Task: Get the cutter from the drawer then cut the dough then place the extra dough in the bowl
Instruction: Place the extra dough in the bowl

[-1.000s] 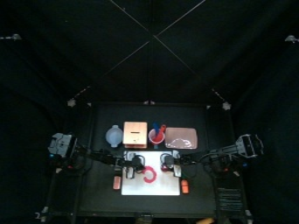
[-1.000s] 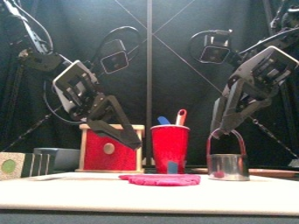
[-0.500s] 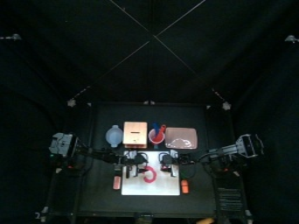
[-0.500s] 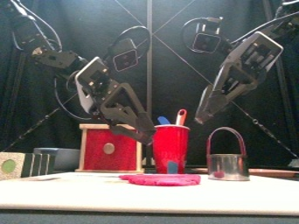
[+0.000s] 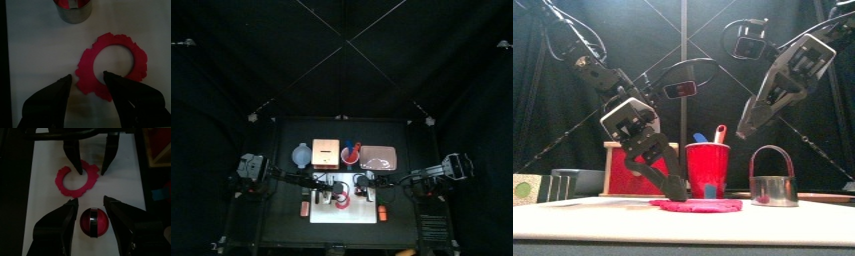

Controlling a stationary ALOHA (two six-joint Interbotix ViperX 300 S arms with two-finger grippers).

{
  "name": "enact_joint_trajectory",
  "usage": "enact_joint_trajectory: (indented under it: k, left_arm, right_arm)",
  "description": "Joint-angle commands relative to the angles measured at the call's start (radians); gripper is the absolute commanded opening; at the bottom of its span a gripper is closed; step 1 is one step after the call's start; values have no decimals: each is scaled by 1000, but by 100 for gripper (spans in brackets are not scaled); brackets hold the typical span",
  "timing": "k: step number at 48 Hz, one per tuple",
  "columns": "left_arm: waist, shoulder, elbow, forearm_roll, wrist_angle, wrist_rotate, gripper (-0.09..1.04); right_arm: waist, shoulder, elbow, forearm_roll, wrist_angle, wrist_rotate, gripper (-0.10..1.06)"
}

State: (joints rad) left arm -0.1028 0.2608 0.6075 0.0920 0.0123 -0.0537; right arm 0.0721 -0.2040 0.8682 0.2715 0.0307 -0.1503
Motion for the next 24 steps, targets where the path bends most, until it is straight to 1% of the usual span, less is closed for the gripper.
enact_joint_trajectory:
  k: [1, 15, 24]
  left_arm:
    - [3, -8, -23, 12, 2, 0, 88]
    - [3, -2, -21, 15, 12, 0, 86]
    - [3, -2, -20, 14, 23, -2, 78]
  right_arm:
    - [-5, -29, -8, 11, -6, 2, 82]
    - [-5, -29, -9, 14, -6, 0, 82]
    - [-5, -29, -9, 14, -6, 0, 82]
